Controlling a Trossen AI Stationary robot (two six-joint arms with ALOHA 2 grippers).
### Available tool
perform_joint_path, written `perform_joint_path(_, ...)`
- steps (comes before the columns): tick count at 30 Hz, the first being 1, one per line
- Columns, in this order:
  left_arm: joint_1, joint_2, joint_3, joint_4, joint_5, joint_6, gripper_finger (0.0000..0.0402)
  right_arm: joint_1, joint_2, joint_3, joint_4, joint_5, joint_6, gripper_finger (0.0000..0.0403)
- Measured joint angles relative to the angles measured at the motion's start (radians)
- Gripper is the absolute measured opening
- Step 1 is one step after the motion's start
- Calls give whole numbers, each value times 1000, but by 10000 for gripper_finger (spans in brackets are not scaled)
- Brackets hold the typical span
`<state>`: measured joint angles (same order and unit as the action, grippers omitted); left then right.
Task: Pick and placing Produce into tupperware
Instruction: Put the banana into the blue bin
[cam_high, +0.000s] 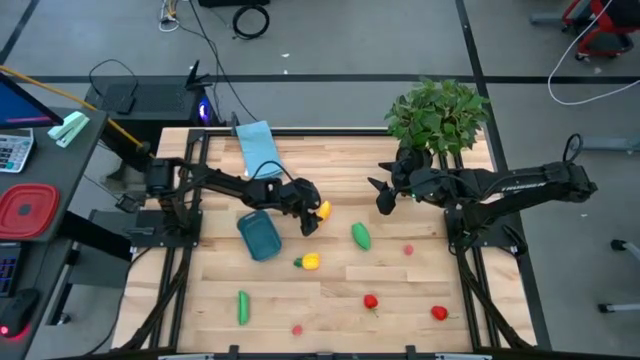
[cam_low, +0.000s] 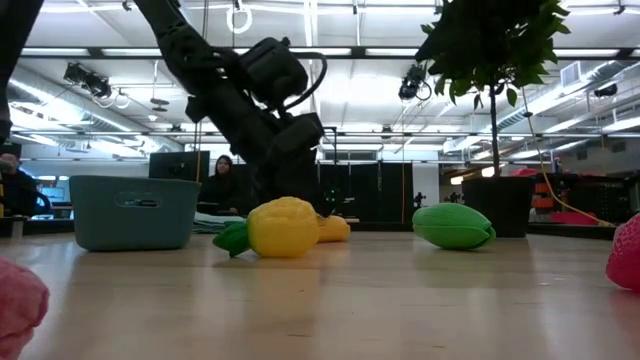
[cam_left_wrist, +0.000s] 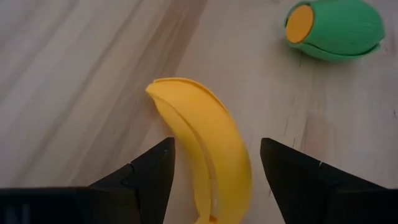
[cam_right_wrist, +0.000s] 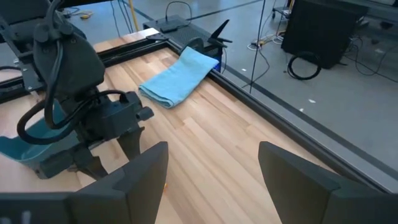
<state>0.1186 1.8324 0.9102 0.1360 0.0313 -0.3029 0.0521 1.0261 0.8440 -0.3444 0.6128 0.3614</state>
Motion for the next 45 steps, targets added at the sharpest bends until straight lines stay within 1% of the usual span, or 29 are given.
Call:
perform_joint_path(4, -5, 23, 0, 17, 1, 0, 245, 0, 0, 0, 0, 0, -5, 260)
perform_joint_path(11, -6, 77, -1, 94, -1, -26, 247, 0, 0, 0, 1, 0, -6, 260)
perform_joint_path(17, -5, 84, 0, 105, -2, -26, 239, 0, 0, 0, 0, 0, -6, 260)
perform_joint_path(23, -5, 86, 0, 122, 0, -27, 216, 0, 0, 0, 0, 0, -6, 260)
perform_joint_path(33, -6, 86, 0, 130, 1, -27, 157, 0, 0, 0, 0, 0, -6, 260)
perform_joint_path(36, -6, 86, 0, 148, 2, -27, 148, 0, 0, 0, 0, 0, -6, 260)
perform_joint_path(41, -6, 68, -1, 150, 0, -27, 162, 0, 0, 0, 0, 0, -6, 260)
perform_joint_path(45, -6, 13, -1, 133, 0, -26, 166, 0, 0, 0, 0, 0, -6, 260)
